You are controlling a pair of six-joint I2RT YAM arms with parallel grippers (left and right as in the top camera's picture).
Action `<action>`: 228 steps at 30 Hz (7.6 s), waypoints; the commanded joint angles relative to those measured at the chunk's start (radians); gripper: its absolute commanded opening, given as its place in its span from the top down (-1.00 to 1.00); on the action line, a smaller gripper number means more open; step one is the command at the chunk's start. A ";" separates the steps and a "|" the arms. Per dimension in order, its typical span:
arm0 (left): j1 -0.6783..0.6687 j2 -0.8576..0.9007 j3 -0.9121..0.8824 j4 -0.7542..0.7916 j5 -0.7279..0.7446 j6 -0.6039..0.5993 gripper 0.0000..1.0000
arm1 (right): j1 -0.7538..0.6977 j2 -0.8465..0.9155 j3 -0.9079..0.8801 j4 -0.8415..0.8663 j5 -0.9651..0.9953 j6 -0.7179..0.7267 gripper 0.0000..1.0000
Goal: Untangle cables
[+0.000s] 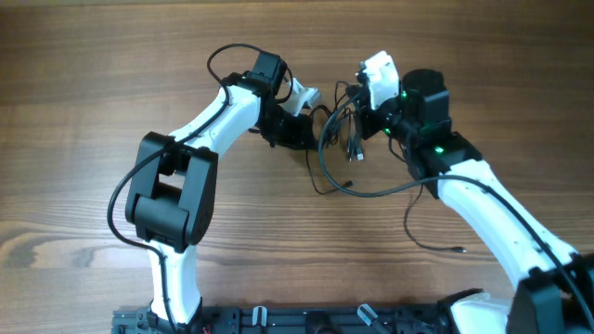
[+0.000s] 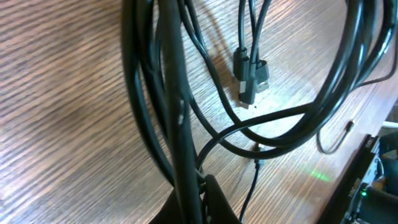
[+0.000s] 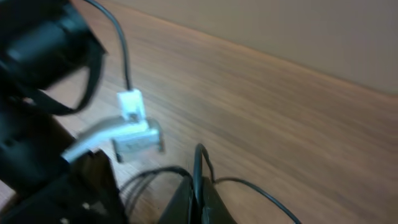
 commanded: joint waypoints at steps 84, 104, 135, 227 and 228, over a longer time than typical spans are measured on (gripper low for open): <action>0.281 -0.009 0.002 -0.380 0.688 0.744 0.82 | 0.007 0.321 0.018 0.117 -0.321 1.251 0.91; 0.283 -0.016 0.002 -0.116 0.276 0.067 -0.56 | 0.025 0.280 0.019 0.063 -0.444 0.992 0.91; 0.311 -0.086 0.002 -0.112 -0.089 -0.196 -0.22 | 0.415 0.151 0.029 -0.167 0.114 0.665 0.25; -0.364 -0.038 0.034 -0.045 -0.690 -0.564 0.67 | -0.316 0.074 0.070 -0.569 0.000 0.921 -0.99; -0.358 -0.066 0.056 -0.044 -0.682 -0.564 0.67 | -0.316 0.074 0.070 -0.569 0.000 0.922 -0.99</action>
